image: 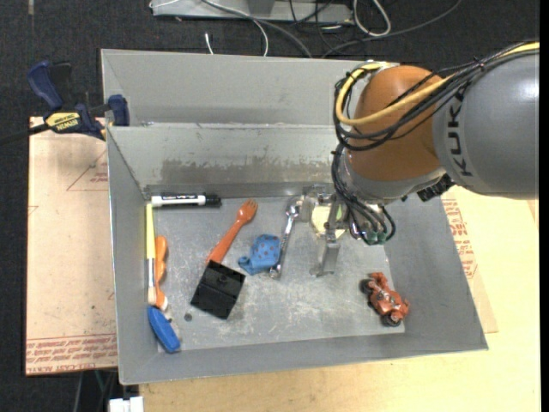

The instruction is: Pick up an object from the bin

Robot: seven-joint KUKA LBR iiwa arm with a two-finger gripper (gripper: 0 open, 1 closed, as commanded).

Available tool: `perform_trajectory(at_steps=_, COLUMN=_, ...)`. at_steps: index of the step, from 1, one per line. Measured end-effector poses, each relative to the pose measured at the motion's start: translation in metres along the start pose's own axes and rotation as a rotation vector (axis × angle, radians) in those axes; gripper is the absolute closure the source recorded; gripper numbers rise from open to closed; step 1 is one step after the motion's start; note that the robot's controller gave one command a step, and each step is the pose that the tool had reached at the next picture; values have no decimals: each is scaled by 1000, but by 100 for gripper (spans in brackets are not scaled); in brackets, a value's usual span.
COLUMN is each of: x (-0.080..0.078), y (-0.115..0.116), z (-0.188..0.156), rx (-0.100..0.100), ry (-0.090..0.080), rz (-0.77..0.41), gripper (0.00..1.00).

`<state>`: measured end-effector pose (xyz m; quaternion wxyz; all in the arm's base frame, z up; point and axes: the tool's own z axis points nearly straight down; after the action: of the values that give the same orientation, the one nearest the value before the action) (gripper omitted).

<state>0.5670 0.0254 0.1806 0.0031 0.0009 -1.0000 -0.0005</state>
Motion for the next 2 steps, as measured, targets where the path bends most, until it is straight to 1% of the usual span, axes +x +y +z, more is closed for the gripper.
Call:
perform_trajectory(at_steps=1, x=-1, y=0, z=-5, rx=0, ry=-7, rz=1, gripper=0)
perform_trajectory(at_steps=2, x=-7, y=23, z=39, rx=0, ry=-9, rz=-140, gripper=0)
